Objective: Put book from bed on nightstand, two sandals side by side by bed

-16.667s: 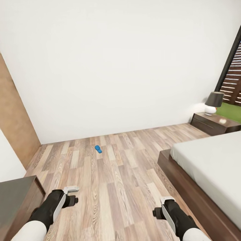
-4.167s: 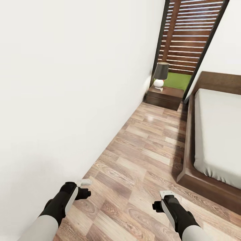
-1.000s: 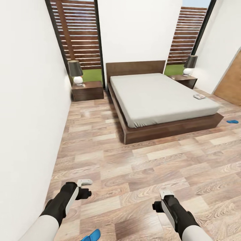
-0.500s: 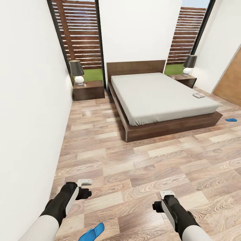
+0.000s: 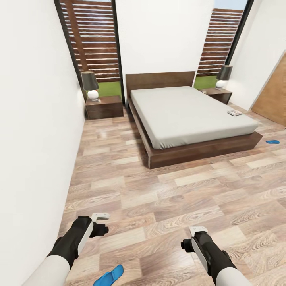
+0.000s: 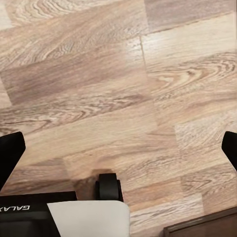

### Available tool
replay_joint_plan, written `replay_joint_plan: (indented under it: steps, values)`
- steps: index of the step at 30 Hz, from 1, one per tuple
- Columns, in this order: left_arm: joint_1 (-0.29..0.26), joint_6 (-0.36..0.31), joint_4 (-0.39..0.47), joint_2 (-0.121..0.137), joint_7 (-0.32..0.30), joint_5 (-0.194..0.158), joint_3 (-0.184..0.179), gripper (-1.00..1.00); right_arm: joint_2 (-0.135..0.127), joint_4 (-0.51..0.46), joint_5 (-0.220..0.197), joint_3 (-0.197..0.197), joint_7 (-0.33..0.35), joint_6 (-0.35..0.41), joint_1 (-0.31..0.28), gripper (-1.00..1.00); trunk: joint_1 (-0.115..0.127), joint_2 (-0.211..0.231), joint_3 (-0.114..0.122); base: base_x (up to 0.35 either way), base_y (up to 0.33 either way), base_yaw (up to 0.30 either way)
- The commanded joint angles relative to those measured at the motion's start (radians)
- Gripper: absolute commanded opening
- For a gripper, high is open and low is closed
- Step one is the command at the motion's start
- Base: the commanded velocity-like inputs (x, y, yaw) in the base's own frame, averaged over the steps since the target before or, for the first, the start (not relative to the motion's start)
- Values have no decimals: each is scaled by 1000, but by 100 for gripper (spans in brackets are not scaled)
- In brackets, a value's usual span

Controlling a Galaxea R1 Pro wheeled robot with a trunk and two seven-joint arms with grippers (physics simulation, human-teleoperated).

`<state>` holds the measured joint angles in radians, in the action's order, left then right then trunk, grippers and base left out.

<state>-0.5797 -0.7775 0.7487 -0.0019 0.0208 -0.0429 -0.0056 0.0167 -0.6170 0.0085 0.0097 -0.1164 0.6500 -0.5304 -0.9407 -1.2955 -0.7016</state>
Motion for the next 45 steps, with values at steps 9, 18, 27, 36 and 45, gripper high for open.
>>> replay_joint_plan:
  steps: [9,18,27,36,45]
  values:
    - [0,-5,1,0,2,-6,1,100,0,-1,1,1,-3,5,0,100,0,0,-1,0,0,-207]
    - [0,-5,1,0,2,-6,1,100,0,-1,1,1,-3,5,0,100,0,0,-1,0,0,-21]
    - [0,-5,1,0,2,-6,1,100,0,-1,1,1,-3,5,0,100,0,0,-1,0,0,-137]
    - [0,-5,1,2,1,-6,1,100,0,-1,2,1,-4,5,0,100,0,0,-1,0,0,-65]
    - [0,-5,1,5,1,-7,1,100,0,-1,3,1,-4,5,0,100,0,0,-1,0,0,-239]
